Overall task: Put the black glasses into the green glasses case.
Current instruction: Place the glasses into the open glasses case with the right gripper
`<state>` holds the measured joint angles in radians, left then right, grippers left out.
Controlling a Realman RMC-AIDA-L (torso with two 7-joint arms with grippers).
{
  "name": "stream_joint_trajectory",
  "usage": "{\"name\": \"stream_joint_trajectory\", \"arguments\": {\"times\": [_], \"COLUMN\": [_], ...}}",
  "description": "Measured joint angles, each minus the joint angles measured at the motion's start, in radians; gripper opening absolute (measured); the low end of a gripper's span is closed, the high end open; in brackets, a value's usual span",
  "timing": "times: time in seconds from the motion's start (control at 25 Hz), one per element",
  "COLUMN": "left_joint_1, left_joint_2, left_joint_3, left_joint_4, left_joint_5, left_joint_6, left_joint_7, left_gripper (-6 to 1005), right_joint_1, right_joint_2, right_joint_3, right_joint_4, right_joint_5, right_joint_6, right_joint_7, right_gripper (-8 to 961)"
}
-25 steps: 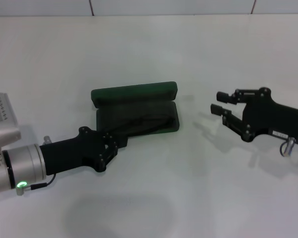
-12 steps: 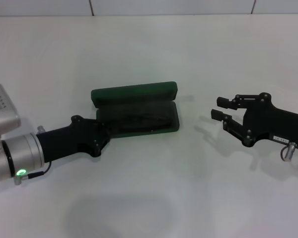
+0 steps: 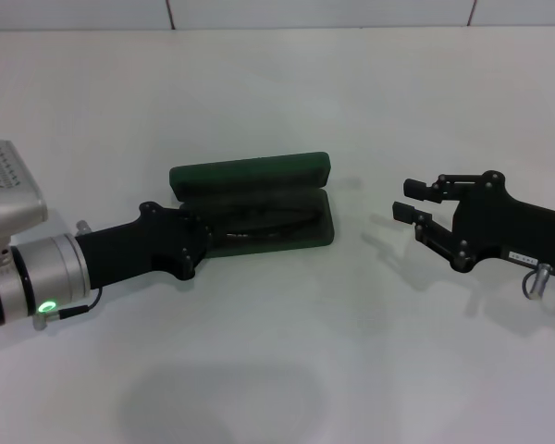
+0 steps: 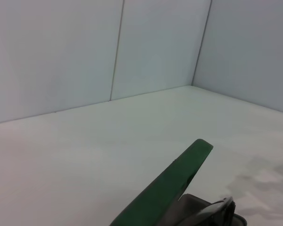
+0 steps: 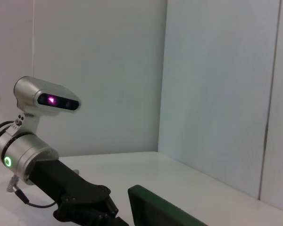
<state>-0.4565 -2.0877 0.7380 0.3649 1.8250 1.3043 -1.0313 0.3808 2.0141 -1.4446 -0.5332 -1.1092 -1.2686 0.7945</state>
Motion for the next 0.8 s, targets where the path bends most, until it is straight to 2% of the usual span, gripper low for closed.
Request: {"name": "stream_joint_trajectory", "arguments": {"times": [0.24, 0.56, 0.72, 0.76, 0.8], "left_joint_1": [0.007, 0.026, 0.03, 0.03, 0.029], "left_joint_2": [0.003, 0.027, 0.045, 0.047, 0.047], "left_joint_3": [0.007, 0.003, 0.001, 0.0, 0.0], "left_joint_4": [0.001, 0.004, 0.024, 0.041, 0.06], "left_joint_5": [0.008, 0.0, -0.034, -0.038, -0.039], "left_joint_6": [0.025, 0.164, 0.207, 0.211, 0.214], "left_joint_7": [-0.025, -0.06, -0.123, -0.149, -0.171], "left_gripper": [41, 42, 43, 43, 43], "right_joint_1": [-0.003, -0.008, -0.017, -0.023, -0.024], "right_joint_2": [-0.001, -0.004, -0.013, -0.025, -0.027], "right_joint_3": [0.003, 0.025, 0.029, 0.03, 0.03], "right_joint_4": [-0.001, 0.003, 0.012, 0.035, 0.037], "right_joint_5": [0.002, 0.002, 0.001, 0.0, 0.0], "right_joint_6": [0.002, -0.007, -0.031, -0.069, -0.074], "right_joint_7": [0.0, -0.001, 0.0, 0.0, 0.0], "right_gripper": [256, 262, 264, 265, 266]}}
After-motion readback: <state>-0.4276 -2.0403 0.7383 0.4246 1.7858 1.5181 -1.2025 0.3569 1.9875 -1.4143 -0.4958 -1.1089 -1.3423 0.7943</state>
